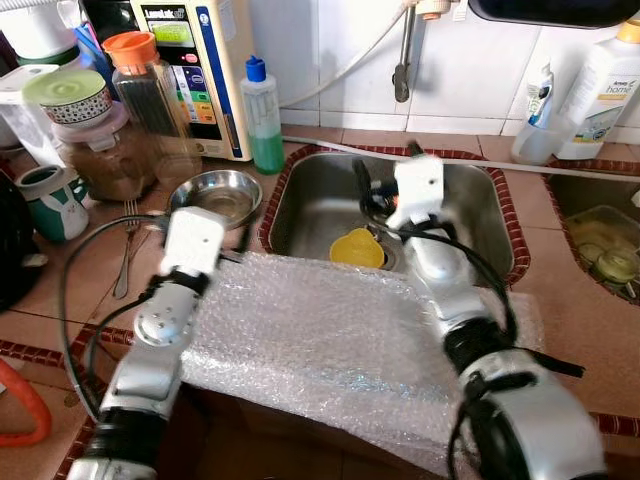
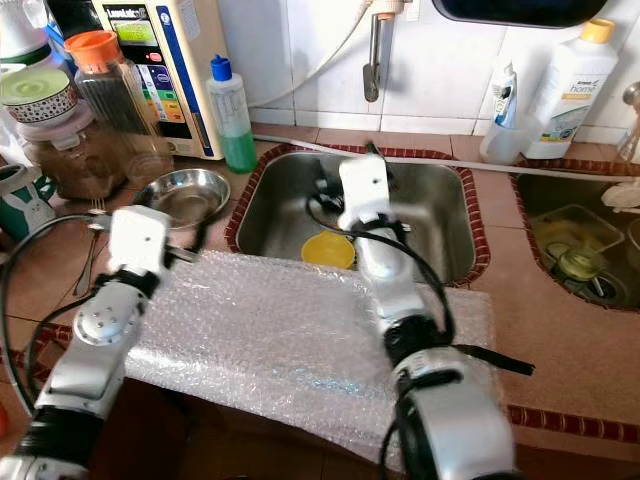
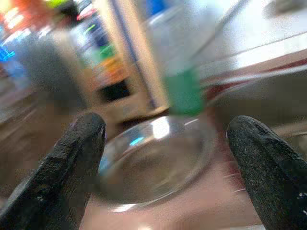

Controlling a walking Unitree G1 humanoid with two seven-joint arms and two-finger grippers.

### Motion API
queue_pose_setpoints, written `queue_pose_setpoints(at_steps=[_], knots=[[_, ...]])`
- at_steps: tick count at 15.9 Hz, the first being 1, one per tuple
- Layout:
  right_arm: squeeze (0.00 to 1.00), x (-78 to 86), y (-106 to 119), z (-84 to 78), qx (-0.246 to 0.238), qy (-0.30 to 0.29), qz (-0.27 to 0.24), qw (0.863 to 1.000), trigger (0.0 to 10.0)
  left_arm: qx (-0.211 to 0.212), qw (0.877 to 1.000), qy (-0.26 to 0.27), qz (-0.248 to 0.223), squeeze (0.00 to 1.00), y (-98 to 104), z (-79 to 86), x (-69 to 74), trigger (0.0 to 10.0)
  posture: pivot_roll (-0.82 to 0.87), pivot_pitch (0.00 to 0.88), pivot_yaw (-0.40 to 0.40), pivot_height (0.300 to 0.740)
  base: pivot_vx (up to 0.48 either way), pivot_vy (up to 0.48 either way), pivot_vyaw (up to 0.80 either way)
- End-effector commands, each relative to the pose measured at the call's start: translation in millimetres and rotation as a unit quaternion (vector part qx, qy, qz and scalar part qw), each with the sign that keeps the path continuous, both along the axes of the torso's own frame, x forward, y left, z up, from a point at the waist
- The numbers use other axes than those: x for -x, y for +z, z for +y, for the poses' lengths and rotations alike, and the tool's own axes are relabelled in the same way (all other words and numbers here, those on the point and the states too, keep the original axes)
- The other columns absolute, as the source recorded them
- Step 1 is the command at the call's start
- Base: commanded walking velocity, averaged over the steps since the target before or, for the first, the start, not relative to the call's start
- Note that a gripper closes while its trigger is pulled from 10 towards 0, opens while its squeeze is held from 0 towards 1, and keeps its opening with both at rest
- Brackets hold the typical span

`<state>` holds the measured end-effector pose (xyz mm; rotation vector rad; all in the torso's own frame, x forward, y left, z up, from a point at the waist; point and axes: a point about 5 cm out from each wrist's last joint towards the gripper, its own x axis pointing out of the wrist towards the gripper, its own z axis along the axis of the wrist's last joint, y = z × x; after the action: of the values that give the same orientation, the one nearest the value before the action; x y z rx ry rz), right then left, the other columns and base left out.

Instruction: Kitchen organization

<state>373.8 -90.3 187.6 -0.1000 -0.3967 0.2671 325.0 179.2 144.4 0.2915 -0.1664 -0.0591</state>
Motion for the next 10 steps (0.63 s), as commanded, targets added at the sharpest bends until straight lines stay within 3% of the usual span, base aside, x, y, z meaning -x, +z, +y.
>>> queue_pose_setpoints(at_steps=[1, 2, 4, 6, 8, 10], knots=[[1.00, 6.4, 0, 6.9, -0.015, 0.028, 0.005, 0.999, 10.0, -0.012, 0.998, 0.066, 0.012, 1.00, 0, 21.0, -5.4, 10.0, 0.09, 0.029, 0.099, 0.740, 0.000, 0.000, 0.00], [1.00, 9.0, 0, 8.5, -0.018, 0.036, 0.006, 0.999, 10.0, -0.017, 0.996, 0.082, 0.014, 1.00, -1, 24.6, -6.6, 10.0, 0.09, 0.028, 0.098, 0.740, 0.000, 0.000, 0.00], [0.98, 28.1, -6, 14.4, -0.036, 0.085, 0.024, 0.995, 10.0, -0.017, 0.987, 0.155, 0.029, 0.58, -3, 49.7, -12.0, 10.0, 0.08, 0.027, 0.093, 0.740, 0.000, 0.000, 0.00], [0.18, 45.0, -9, 17.4, -0.047, 0.118, 0.043, 0.991, 10.0, -0.023, 0.976, 0.212, 0.047, 0.20, -6, 68.3, -14.6, 10.0, 0.07, 0.028, 0.090, 0.740, 0.000, 0.000, 0.00], [0.00, 54.7, -13, 18.0, -0.045, 0.127, 0.055, 0.989, 10.0, -0.011, 0.967, 0.245, 0.073, 0.00, -12, 81.7, -15.2, 10.0, 0.07, 0.028, 0.089, 0.740, 0.000, 0.000, 0.00], [0.00, 63.0, -16, 17.0, -0.046, 0.131, 0.071, 0.988, 10.0, -0.004, 0.960, 0.262, 0.096, 0.00, -16, 90.1, -16.5, 10.0, 0.07, 0.028, 0.089, 0.740, 0.000, 0.000, 0.00]])
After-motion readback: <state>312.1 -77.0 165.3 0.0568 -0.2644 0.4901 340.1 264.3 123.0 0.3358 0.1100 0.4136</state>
